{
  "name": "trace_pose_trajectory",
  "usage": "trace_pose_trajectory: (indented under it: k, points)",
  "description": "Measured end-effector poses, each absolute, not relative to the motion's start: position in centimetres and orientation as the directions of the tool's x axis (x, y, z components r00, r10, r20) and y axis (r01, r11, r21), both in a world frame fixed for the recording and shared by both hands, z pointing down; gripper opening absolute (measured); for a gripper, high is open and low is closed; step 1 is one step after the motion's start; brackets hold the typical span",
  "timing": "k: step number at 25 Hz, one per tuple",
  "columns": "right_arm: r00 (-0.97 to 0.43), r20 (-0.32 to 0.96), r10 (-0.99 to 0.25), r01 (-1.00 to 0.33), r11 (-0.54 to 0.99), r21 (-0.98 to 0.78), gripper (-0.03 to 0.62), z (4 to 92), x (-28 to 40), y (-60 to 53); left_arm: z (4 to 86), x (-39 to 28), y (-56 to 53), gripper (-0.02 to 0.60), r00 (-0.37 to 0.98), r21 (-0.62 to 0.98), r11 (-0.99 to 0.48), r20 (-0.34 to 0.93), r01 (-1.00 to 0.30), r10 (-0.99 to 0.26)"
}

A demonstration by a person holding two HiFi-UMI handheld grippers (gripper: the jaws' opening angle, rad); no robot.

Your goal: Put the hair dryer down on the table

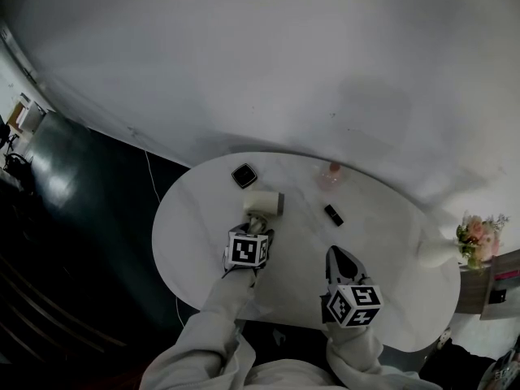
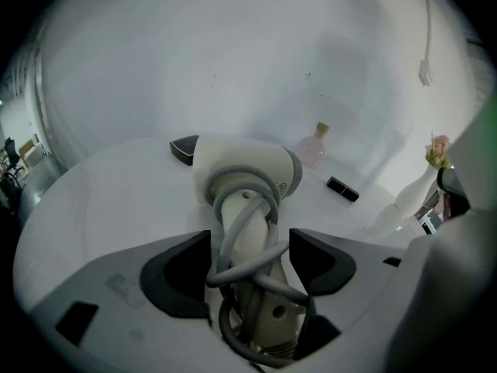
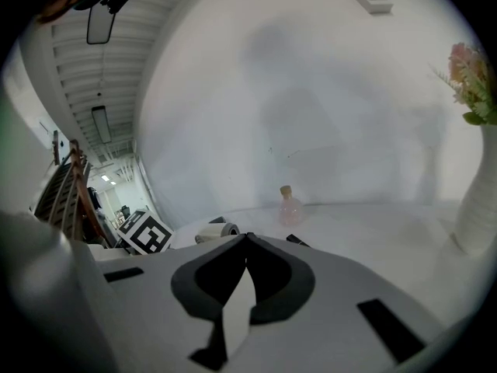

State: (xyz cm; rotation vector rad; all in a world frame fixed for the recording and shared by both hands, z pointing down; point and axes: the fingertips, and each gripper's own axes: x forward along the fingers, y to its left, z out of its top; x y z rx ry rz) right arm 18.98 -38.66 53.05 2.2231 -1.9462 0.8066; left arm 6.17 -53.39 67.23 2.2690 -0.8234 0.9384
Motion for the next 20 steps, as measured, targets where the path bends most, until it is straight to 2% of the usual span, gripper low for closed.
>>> trace_pose_trajectory:
  k: [20]
  points:
    - [0.047,0.398,-0.916,-0.949,-0.166,-0.269,0.049,51.8,18.7,-38.3,63.9,3.0,-50.4,0.294,0.657,0.328,-0.659,0.672,-0.677,-0.342]
